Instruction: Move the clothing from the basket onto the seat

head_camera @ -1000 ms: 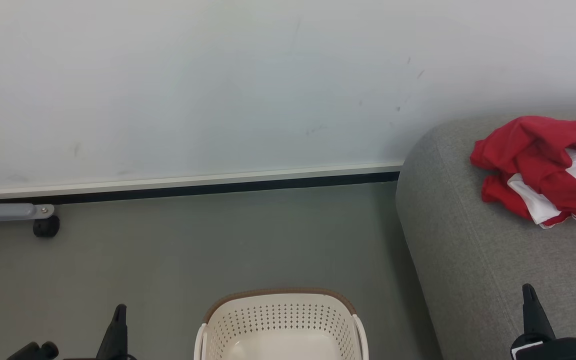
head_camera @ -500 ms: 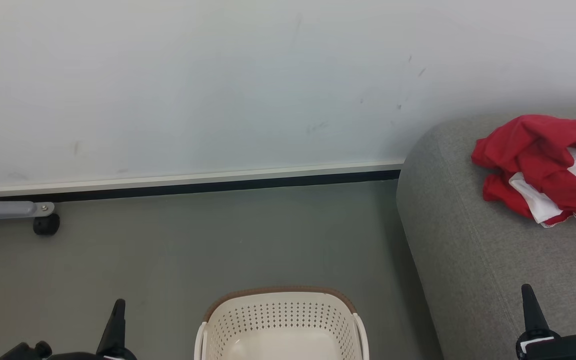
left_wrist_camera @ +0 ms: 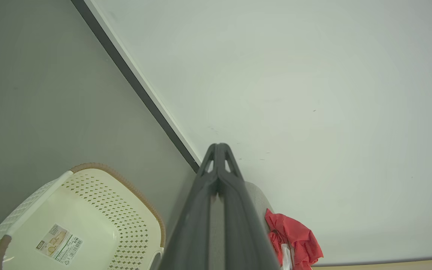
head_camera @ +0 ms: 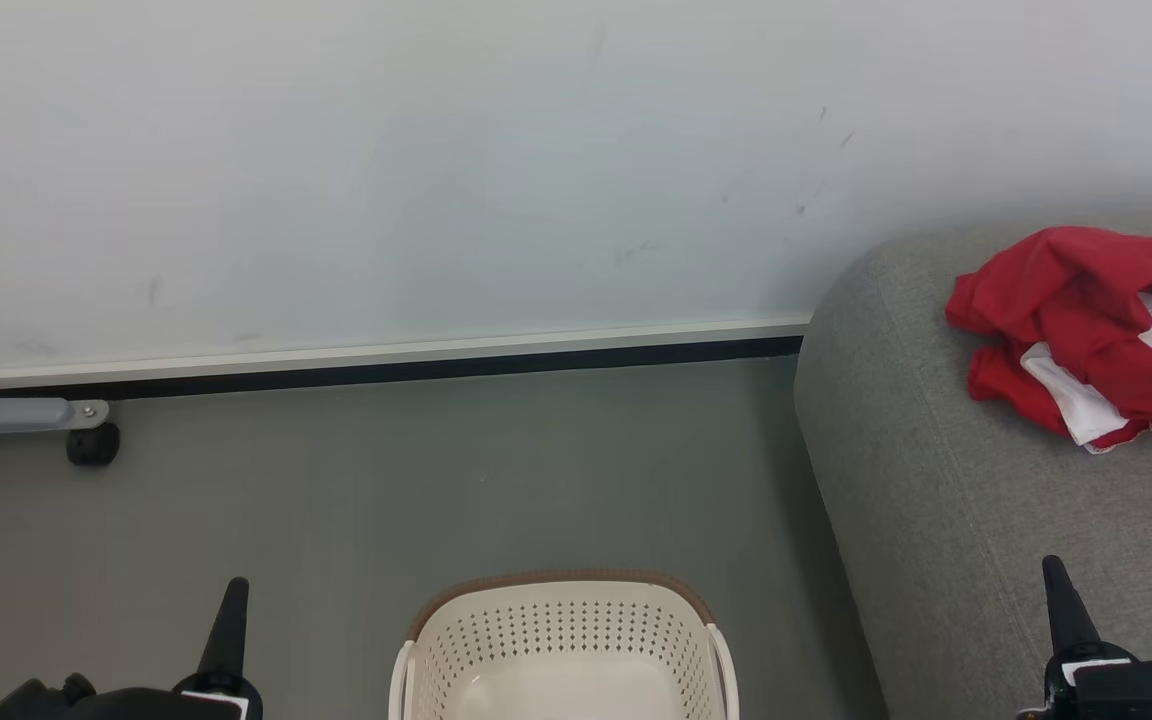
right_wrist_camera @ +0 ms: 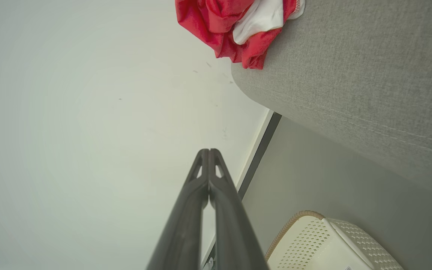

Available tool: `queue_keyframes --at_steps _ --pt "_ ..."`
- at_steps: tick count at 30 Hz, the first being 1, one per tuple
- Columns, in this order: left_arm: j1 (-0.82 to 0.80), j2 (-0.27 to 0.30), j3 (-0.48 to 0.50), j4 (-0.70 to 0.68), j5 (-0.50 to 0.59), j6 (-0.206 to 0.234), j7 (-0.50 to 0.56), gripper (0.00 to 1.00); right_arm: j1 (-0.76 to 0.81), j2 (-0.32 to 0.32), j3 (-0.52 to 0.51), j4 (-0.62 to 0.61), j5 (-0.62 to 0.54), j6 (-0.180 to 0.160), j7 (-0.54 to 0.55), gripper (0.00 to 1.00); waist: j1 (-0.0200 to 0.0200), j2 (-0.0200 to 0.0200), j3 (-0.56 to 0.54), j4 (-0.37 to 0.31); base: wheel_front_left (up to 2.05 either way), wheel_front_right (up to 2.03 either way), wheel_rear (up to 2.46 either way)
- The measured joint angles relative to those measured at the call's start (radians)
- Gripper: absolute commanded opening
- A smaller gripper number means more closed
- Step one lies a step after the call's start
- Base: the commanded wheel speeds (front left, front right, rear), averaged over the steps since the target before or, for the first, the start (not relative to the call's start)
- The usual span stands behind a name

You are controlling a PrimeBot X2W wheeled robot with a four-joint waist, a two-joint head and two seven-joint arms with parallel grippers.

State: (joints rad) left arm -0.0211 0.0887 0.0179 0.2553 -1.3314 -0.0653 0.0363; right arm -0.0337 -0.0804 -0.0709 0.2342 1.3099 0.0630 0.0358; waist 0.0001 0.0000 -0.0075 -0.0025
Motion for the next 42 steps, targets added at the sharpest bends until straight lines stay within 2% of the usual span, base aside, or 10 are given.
queue_keyframes --at_steps 25,42 --pt "-0.052 -0.043 0.072 0.038 -0.252 -0.054 0.076 0.0 -0.047 0.034 -0.061 0.062 0.281 0.053 0.074 0.0 -0.0001 0.0 0.009 0.002 0.0 0.0 0.0" --pt "-0.059 -0.046 0.073 0.04 -0.269 -0.058 0.077 0.0 -0.058 0.036 -0.063 0.064 0.286 0.056 0.078 0.0 -0.0001 0.0 0.009 0.002 0.0 0.0 0.0"
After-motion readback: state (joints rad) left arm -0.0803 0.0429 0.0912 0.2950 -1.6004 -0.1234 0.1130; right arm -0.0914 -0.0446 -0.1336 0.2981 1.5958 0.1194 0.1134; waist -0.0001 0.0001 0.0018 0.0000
